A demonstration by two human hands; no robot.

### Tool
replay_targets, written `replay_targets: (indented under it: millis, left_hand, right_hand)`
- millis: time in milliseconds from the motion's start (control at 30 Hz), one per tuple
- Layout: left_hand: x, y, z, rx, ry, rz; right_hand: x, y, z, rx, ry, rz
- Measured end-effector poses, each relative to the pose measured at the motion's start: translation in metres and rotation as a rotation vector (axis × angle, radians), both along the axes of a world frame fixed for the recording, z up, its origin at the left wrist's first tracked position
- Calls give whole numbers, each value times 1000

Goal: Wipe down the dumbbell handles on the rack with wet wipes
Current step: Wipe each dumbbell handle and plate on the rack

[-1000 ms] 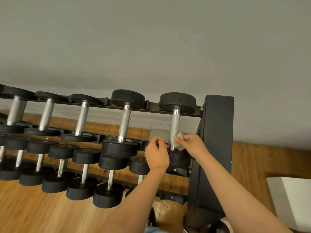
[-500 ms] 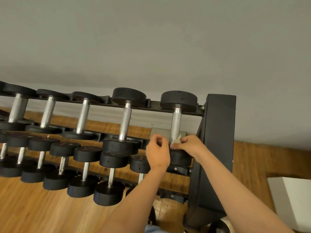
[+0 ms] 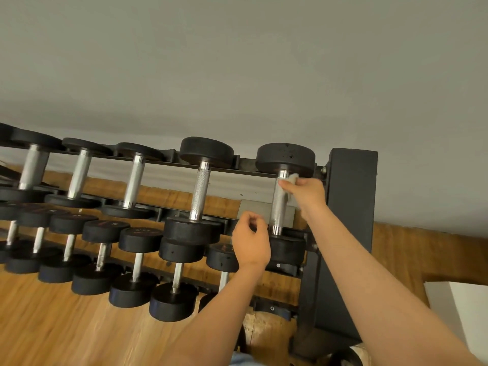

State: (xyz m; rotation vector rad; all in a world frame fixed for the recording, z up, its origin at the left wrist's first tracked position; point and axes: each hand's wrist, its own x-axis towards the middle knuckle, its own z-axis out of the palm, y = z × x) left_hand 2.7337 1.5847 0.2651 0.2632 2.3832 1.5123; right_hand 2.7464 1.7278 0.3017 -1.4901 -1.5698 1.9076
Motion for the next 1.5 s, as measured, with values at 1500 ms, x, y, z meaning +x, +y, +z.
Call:
replay_targets:
  millis: [1500]
  left_hand:
    - [-1,-2,4,4,-22,-29]
  right_hand:
    - [-10,10,-7,74,-32,76]
